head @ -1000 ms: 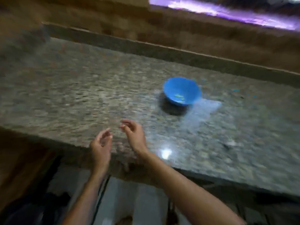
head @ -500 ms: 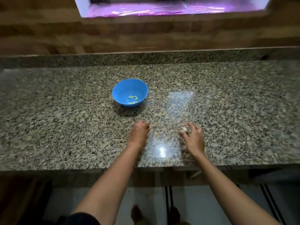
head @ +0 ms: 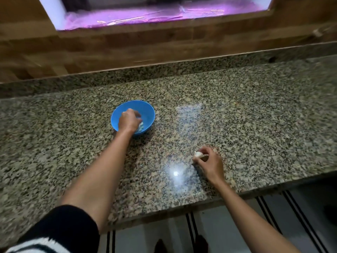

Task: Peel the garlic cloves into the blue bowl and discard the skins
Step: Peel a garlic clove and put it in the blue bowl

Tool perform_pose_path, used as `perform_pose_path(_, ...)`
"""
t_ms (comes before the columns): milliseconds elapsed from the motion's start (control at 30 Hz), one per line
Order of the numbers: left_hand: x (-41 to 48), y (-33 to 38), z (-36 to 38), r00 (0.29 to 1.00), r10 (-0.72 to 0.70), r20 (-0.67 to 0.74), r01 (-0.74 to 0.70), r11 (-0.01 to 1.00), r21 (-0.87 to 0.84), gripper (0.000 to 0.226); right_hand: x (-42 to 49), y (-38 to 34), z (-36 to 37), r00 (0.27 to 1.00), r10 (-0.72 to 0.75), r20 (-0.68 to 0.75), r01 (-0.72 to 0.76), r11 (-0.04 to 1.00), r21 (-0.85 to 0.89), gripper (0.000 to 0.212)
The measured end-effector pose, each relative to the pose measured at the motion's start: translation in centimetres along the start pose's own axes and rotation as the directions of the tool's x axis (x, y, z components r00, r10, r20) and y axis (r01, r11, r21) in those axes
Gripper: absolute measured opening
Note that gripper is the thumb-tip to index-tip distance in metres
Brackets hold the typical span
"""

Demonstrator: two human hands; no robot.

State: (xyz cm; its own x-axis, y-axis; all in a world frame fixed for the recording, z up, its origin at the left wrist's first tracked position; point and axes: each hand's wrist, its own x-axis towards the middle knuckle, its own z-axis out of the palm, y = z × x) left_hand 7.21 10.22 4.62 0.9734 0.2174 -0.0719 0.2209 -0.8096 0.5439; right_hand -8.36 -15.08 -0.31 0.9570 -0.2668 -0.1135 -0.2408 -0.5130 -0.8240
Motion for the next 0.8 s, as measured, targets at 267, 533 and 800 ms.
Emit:
perform_pose_path(267, -13.9, 3.2, 3.6, 0.736, 0.206, 0.644, 0.383, 0.658, -0.648, 0.027, -2.6, -3.4, 4.4, 0.961, -0.204, -0.189, 0.223, 0.971, 0.088, 0.064)
perform_pose_path(533, -13.4, 1.4, 4.3, 0.819, 0.179, 0.545, 0.434, 0.429, -0.792, 0.037, -1.5, -3.4, 3.5, 0.988, 0.062, 0.143, -0.145, 0.693, 0.706, 0.025)
perform_pose_path(800, -12.9, 3.2, 5.4, 0.859, 0.055, 0.509, 0.481, 0.255, -0.839, 0.035, 1.9, -4.3, 2.2, 0.949, 0.102, 0.297, -0.287, 0.664, 0.690, 0.022)
